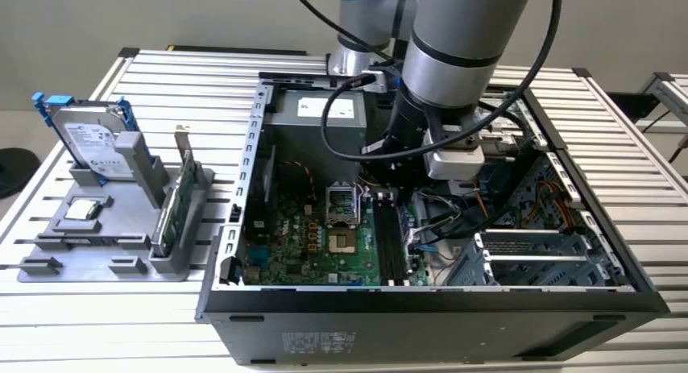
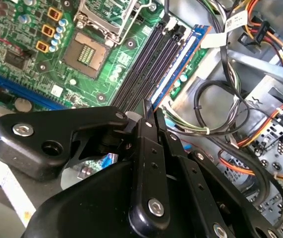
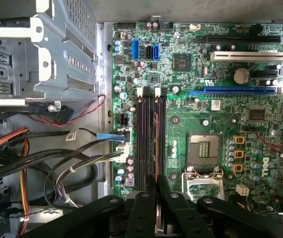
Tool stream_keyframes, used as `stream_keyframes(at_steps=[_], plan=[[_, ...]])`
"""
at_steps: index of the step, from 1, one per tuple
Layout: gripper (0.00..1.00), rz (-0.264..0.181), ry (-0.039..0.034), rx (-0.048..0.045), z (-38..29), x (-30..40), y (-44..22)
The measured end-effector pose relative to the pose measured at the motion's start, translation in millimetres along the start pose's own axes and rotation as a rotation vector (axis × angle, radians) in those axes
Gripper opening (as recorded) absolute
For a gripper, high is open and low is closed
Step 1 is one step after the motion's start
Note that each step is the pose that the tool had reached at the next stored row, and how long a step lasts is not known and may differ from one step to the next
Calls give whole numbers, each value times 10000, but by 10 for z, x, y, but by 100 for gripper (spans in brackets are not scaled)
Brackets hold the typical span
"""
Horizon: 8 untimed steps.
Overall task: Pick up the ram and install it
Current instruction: 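Insert the ram into the slot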
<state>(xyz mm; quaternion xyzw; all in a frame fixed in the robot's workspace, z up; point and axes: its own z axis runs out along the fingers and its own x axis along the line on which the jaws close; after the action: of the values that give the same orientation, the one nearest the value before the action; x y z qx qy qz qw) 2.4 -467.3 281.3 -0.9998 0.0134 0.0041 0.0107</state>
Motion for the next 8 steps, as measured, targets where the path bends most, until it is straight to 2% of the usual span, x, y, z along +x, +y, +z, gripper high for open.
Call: stream_keyframes(at_steps=[8], plan=[[0,319,10,-1,110,28,2]])
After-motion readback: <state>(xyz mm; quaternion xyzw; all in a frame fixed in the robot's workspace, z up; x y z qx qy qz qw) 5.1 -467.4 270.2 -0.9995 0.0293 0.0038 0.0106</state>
